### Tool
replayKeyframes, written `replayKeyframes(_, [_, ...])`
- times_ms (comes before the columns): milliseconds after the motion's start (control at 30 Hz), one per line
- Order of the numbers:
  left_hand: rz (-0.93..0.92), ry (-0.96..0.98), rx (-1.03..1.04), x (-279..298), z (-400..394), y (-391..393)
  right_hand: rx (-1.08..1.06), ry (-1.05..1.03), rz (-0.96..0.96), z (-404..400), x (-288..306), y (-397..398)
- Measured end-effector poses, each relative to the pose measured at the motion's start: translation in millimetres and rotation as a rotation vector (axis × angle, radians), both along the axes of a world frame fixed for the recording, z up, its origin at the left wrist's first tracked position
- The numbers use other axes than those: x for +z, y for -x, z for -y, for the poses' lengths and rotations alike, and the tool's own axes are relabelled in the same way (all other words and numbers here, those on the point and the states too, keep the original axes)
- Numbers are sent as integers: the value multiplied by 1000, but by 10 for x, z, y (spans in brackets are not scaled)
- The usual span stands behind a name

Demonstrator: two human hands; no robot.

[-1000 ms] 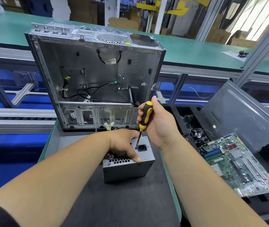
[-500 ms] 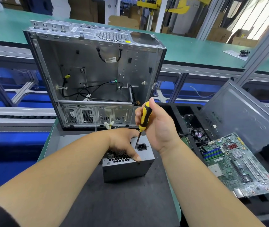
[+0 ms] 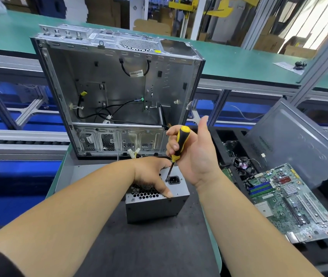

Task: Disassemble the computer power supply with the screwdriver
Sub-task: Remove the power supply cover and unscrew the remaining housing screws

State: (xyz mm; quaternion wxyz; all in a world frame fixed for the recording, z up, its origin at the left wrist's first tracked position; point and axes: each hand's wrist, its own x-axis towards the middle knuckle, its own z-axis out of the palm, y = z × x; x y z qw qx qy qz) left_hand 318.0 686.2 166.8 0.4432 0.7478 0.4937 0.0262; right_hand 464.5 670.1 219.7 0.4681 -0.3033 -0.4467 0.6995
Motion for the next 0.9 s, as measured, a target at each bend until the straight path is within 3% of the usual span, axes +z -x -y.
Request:
replayKeyframes(533, [-7,29,-4,-14,-24,12,-147,-106,-122,-86,185,-273])
replayKeyframes(700, [31,144,-40,85,-23,-32,-233,-80,-151,-150,200,-457])
replayKeyframes(900, [-115,80,-29,188,-10,-105,-242,-50,-193,-165,177,-624])
